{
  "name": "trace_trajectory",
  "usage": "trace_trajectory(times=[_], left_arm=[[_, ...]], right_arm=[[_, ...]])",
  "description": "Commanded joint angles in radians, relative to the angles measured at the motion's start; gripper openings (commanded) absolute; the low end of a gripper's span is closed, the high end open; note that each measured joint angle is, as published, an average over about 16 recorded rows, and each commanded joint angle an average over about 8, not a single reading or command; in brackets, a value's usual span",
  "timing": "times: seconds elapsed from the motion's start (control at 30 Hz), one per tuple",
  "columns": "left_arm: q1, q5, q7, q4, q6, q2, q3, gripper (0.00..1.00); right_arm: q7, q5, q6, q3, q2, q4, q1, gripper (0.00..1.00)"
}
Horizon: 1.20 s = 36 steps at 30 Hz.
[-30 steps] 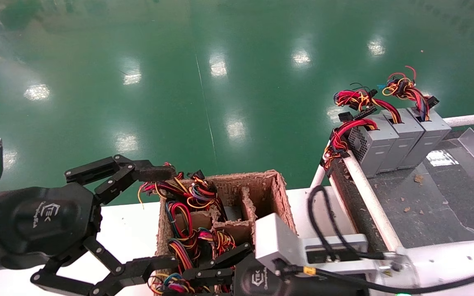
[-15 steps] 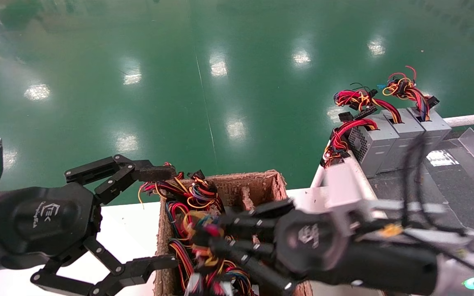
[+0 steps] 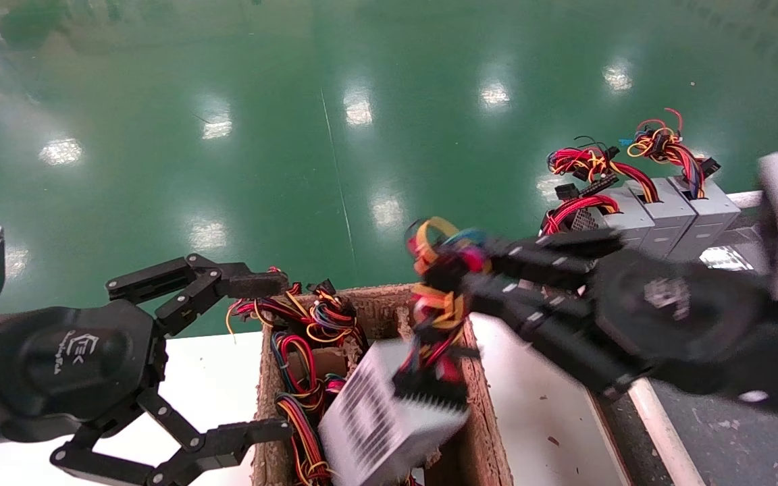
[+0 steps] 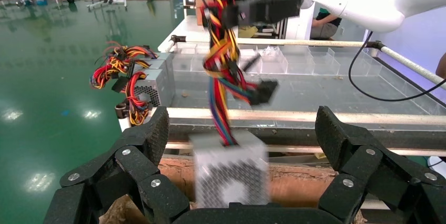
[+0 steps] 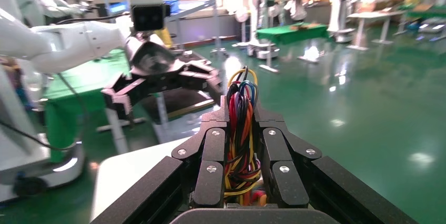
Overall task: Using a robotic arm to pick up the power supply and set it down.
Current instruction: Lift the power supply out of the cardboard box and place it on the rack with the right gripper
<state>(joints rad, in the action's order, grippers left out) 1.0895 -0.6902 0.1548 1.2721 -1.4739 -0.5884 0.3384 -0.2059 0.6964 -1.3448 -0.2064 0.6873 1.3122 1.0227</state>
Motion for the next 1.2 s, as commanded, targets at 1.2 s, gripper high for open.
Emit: trace_trajectory(times=[1.2], left_arm=[[0.0, 0.001, 0.0, 0.0, 0.0, 0.0, 0.001, 1.0]], right_arm=[[0.229, 0.172, 0.047, 0.106, -0.259, -0.459, 0.082, 0.0]])
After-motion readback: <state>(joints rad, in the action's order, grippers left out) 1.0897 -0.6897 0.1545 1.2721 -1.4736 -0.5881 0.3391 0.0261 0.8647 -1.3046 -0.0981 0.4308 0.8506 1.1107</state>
